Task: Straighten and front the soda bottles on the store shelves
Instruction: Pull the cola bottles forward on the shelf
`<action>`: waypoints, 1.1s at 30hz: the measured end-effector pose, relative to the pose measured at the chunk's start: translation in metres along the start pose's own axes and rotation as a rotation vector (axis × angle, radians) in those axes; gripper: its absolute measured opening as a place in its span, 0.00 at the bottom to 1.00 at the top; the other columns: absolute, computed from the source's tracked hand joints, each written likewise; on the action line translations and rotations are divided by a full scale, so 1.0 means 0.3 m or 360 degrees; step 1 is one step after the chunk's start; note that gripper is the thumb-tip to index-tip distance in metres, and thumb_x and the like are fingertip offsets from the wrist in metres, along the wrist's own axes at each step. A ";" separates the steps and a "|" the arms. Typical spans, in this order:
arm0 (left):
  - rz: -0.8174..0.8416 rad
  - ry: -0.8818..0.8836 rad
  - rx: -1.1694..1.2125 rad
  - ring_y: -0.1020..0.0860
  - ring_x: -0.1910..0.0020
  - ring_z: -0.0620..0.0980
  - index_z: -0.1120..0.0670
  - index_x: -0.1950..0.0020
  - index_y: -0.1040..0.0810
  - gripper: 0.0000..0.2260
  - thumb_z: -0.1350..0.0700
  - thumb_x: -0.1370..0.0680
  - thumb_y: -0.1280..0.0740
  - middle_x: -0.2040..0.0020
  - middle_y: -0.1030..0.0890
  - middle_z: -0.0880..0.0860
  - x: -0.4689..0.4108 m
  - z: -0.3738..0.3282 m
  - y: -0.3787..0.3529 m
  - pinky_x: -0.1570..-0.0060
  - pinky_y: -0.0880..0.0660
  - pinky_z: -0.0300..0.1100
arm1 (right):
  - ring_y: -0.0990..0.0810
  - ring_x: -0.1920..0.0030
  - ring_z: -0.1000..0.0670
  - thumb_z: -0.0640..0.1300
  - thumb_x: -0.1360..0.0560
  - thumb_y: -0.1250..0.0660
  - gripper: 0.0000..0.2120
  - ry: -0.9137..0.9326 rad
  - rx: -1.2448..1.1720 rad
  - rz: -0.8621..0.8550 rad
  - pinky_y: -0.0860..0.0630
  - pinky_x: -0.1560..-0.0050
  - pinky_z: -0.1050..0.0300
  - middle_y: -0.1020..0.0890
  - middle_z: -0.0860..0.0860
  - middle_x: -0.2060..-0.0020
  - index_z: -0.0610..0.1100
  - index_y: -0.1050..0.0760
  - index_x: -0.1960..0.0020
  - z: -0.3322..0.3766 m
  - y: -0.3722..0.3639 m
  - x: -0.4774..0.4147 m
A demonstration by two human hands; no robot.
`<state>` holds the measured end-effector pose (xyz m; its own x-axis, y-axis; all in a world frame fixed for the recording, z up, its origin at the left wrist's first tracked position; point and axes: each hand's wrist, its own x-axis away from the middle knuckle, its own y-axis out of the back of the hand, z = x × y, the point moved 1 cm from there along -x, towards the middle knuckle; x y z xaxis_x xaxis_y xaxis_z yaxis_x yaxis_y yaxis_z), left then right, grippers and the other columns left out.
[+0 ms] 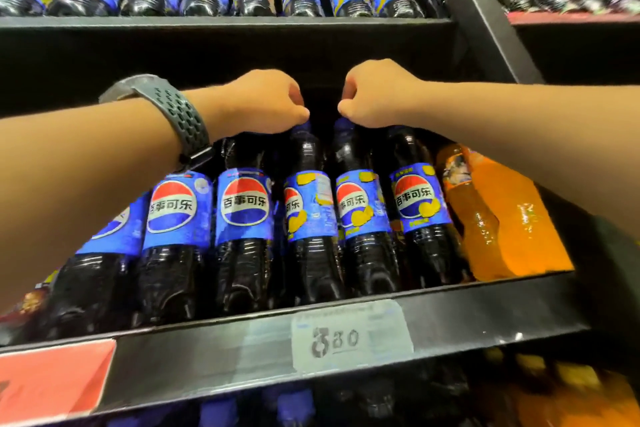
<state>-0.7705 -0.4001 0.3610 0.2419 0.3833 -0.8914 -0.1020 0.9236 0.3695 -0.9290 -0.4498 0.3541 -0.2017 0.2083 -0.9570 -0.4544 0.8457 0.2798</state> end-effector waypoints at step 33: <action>0.0126 0.0371 0.0500 0.27 0.73 0.48 0.58 0.59 0.20 0.15 0.46 0.26 0.30 0.69 0.23 0.52 -0.031 -0.009 -0.029 0.73 0.32 0.38 | 0.18 0.59 0.46 0.47 0.25 0.36 0.16 -0.0329 -0.0550 0.0341 0.23 0.68 0.59 0.18 0.43 0.52 0.38 0.24 0.42 0.028 -0.060 -0.003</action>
<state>-0.7746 -0.4117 0.3653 0.0157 0.4761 -0.8793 0.1970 0.8607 0.4695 -0.9132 -0.4611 0.3491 -0.1616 0.4839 -0.8601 -0.6914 0.5663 0.4486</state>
